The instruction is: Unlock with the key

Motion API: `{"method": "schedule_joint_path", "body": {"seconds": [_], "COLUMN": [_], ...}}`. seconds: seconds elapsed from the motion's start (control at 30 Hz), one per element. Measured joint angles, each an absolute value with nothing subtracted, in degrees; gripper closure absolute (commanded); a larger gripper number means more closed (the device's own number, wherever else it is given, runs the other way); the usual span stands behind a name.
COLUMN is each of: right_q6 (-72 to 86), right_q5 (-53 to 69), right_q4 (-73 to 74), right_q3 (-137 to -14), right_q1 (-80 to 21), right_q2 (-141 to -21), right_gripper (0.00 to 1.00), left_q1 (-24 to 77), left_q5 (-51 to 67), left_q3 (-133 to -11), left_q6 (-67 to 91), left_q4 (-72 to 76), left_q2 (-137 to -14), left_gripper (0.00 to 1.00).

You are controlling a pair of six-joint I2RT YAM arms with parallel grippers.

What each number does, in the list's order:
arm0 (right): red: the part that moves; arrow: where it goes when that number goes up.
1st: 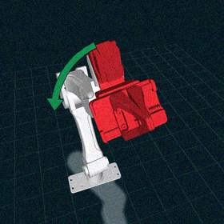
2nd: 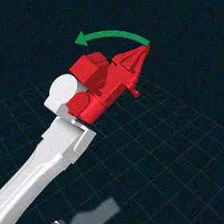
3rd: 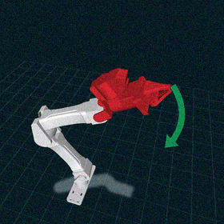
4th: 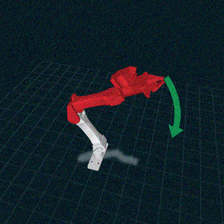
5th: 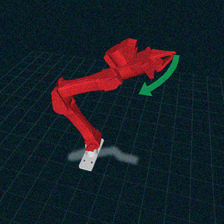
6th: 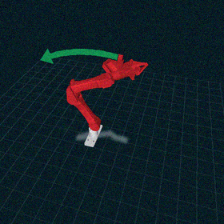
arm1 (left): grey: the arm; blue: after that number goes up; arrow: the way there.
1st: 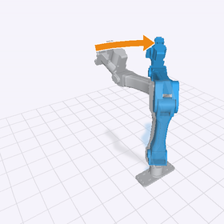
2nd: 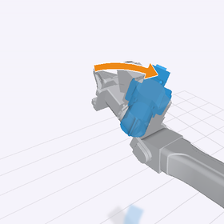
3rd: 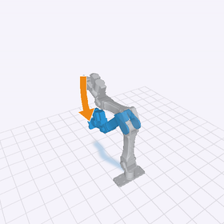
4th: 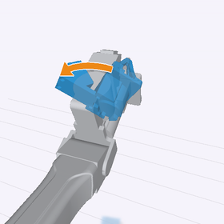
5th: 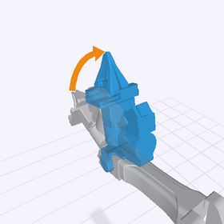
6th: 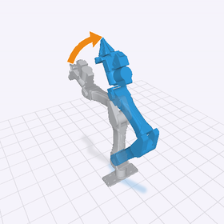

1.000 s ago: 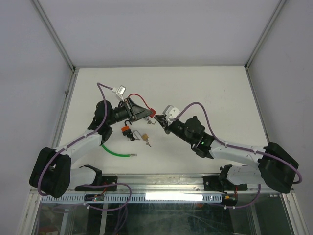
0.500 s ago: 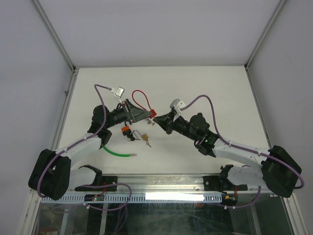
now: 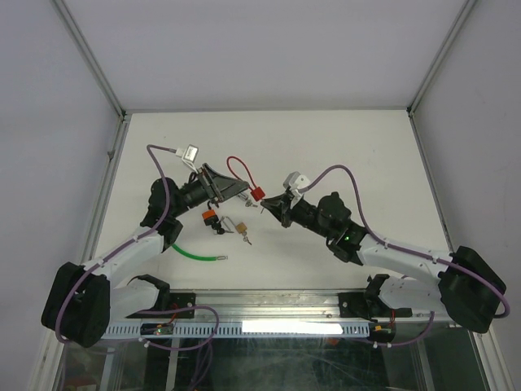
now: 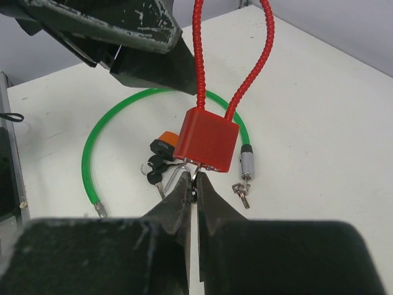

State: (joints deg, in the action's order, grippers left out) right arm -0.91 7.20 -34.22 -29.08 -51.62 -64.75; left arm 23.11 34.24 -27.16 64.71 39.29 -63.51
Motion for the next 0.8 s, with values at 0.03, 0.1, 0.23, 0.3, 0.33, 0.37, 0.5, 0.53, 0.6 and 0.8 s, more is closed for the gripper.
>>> {"method": "schedule_joint_path", "body": {"seconds": [0.03, 0.1, 0.23, 0.3, 0.33, 0.37, 0.5, 0.53, 0.6, 0.8], "right_q6": [-1.37, -2.15, -3.79, -4.36, -4.54, -4.60, -4.62, -4.64, -4.75, -5.67], "right_q5": [7.25, 7.35, 7.33, 7.33, 7.33, 7.33, 7.33, 7.31, 7.18, 6.35], "right_q4": [-33.89, -33.28, -31.83, -31.77, -31.77, -31.77, -32.10, -32.36, -33.17, -34.54], "right_q3": [-28.88, -28.56, -28.10, -27.81, -27.64, -27.53, -27.18, -27.03, -26.70, -26.63], "right_q1": [-51.62, -51.62, -51.77, -51.86, -51.90, -51.92, -52.07, -52.12, -52.25, -52.69], "right_q2": [-64.64, -64.31, -63.46, -62.92, -62.59, -62.37, -62.26, -62.26, -62.33, -63.24], "right_gripper": [1.00, 1.00, 1.00, 1.00, 1.00, 1.00, 1.00, 1.00, 1.00, 1.00], "left_q1": [23.05, 22.76, 22.76, 22.76, 22.76, 22.76, 22.76, 22.79, 22.81, 24.82], "left_q5": [33.69, 32.69, 31.05, 30.39, 30.24, 30.20, 30.37, 30.61, 31.16, 32.29], "left_q3": [-27.16, -27.16, -27.57, -27.92, -27.94, -27.94, -27.97, -28.03, -28.29, -29.26], "left_q6": [64.60, 64.49, 64.03, 63.90, 63.90, 63.90, 63.99, 64.07, 64.29, 65.19], "left_q4": [38.70, 37.80, 34.98, 33.80, 33.45, 33.21, 32.71, 32.67, 32.56, 32.58], "left_q2": [-63.26, -63.20, -63.37, -63.79, -64.05, -64.34, -66.00, -66.54, -67.51, -69.19], "left_gripper": [0.57, 0.58, 0.58, 0.58, 0.58, 0.58, 0.57, 0.57, 0.55, 0.49]}}
